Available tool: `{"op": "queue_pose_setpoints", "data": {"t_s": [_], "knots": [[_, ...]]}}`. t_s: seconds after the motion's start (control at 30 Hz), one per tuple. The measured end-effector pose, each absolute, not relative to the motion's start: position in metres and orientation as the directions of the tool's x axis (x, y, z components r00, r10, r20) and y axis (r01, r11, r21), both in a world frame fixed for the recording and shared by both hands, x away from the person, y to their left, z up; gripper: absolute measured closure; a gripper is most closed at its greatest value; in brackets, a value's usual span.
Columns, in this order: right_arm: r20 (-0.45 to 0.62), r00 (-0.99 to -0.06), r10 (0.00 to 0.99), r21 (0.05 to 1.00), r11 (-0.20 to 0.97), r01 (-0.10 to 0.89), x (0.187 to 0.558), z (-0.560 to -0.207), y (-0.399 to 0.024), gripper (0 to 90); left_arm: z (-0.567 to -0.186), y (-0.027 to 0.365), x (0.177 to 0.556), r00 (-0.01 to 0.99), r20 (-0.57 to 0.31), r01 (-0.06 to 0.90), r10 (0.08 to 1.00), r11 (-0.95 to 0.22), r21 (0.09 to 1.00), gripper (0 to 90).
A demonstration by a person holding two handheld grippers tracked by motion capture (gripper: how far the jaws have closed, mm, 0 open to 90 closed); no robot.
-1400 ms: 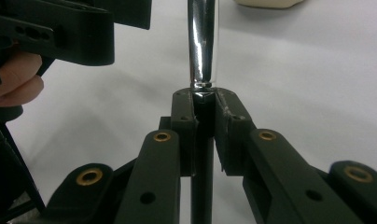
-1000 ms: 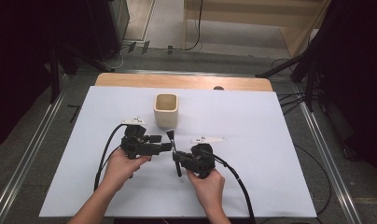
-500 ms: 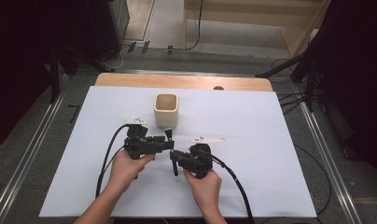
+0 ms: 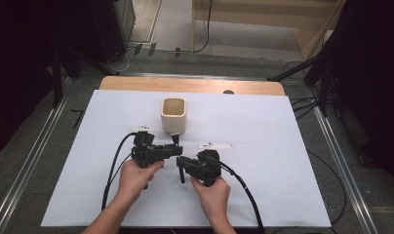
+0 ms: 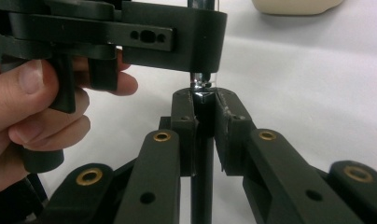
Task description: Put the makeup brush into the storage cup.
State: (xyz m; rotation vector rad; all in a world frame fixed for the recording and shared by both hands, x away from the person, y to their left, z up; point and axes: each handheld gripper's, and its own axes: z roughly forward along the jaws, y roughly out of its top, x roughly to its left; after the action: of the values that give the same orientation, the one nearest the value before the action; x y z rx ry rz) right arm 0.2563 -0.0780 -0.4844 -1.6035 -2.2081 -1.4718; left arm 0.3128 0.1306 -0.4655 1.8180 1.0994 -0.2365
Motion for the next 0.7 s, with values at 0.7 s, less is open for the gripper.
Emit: {"op": "queue_pose_setpoints", "data": {"t_s": [0.7], "knots": [[0.529, -0.464, 0.711, 0.646, 0.016, 0.763, 0.2566, -0.4875, -0.0733, 80.6, -0.4706, 0.1301, 0.3141, 0.549, -0.623, 0.794, 0.557, -0.117, 0.596, 77.5]]}}
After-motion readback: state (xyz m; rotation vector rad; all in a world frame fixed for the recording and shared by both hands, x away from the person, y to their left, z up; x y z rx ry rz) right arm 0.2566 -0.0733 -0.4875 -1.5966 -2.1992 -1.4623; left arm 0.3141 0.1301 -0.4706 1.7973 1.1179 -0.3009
